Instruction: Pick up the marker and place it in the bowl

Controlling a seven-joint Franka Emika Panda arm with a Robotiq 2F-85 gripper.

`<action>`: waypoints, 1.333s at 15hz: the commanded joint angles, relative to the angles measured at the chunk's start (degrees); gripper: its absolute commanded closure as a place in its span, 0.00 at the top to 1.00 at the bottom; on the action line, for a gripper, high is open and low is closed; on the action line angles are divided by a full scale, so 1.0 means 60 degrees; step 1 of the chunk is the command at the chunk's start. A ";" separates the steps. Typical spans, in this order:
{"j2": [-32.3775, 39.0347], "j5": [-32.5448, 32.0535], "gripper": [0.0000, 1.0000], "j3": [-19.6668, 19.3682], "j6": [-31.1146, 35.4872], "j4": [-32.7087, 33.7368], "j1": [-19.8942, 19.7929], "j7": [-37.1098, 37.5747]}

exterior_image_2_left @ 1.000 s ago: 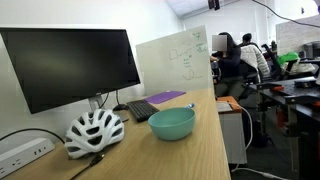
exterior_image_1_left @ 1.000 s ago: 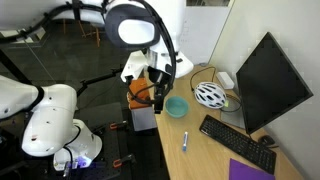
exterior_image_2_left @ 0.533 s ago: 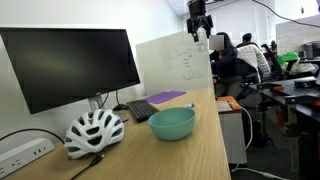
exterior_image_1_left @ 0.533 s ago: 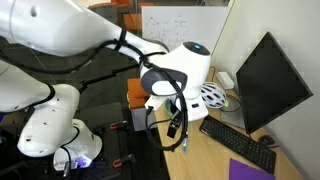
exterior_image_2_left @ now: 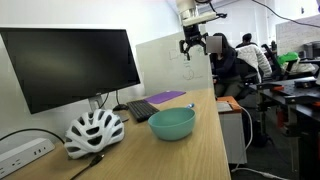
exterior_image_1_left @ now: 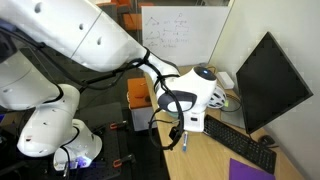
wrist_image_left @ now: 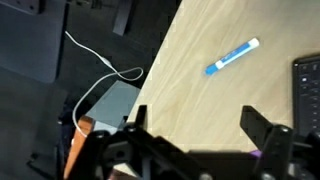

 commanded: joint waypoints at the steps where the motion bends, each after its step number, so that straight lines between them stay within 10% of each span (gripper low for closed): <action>1: 0.0767 -0.0262 1.00 -0.0194 -0.0097 0.0714 0.0419 0.2316; 10: 0.0803 -0.0107 1.00 -0.0430 -0.0026 0.0728 0.0712 0.2621; 20: 0.5454 0.2214 1.00 -0.1000 0.1226 0.3127 0.1609 0.5143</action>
